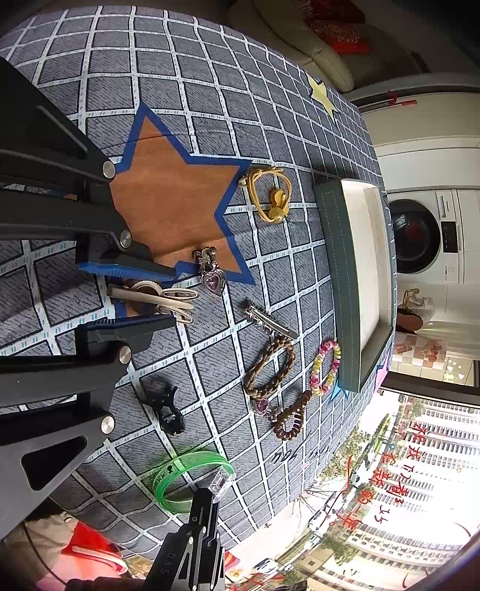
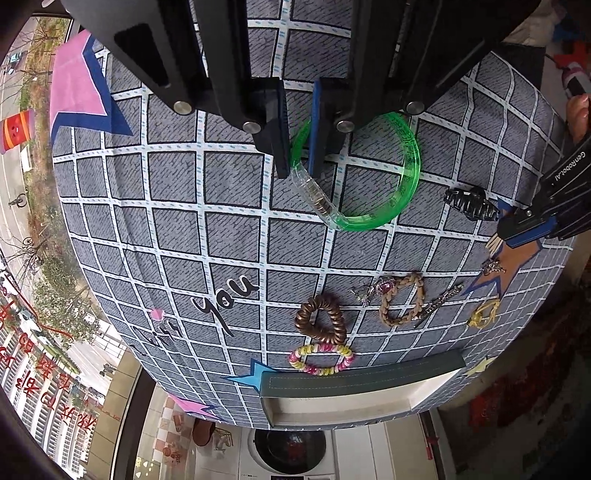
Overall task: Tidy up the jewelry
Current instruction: 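Grasp the wooden bunny-ear hair clip with the left tool while the right tool grasps the green bangle, then carry the clip and bangle into the green tray and open both tools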
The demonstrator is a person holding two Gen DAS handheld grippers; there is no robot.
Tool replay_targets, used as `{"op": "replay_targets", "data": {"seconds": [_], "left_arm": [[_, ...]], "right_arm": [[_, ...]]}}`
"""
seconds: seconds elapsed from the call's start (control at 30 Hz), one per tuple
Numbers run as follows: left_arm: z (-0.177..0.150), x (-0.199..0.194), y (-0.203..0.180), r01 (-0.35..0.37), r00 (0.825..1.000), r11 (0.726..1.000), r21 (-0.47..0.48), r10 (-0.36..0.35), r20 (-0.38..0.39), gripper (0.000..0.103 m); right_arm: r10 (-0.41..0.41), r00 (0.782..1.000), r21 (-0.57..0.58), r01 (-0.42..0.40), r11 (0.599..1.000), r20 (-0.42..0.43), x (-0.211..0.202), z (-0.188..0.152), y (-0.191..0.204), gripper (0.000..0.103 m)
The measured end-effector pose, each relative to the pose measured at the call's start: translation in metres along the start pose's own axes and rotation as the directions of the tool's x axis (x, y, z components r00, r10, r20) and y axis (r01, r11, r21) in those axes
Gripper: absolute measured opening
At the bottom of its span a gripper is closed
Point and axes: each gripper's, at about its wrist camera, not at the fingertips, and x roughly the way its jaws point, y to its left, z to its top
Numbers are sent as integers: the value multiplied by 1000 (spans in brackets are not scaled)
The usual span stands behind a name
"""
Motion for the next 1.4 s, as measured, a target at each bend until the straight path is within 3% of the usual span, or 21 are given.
{"op": "replay_targets", "data": {"seconds": [0.3, 0.53, 0.7, 0.87, 1.03, 1.2, 1.4], "left_arm": [[44, -29, 12, 31, 996, 998, -60, -26, 85, 31], [119, -23, 25, -1, 989, 995, -98, 15, 148, 31], [173, 7, 41, 0, 986, 990, -142, 23, 163, 31], [210, 54, 58, -64, 988, 982, -179, 87, 128, 31], [226, 102, 71, -141, 985, 976, -167, 155, 72, 31], [229, 145, 81, -179, 983, 966, -187, 181, -4, 31], [228, 169, 76, -245, 969, 959, -139, 243, -33, 31]], "right_arm": [[106, 991, 23, -109, 994, 80, -26, 46, -6, 11], [139, 979, 36, -146, 989, 151, -32, 126, -13, 11], [163, 975, 80, -176, 981, 153, -13, 187, -17, 11], [149, 980, 83, -161, 983, 131, 23, 243, -15, 11], [117, 989, 91, -125, 988, 85, 67, 282, -17, 11], [105, 994, 108, -108, 988, 35, 109, 298, -16, 11], [86, 996, 109, -85, 990, -6, 143, 296, -15, 11]]}}
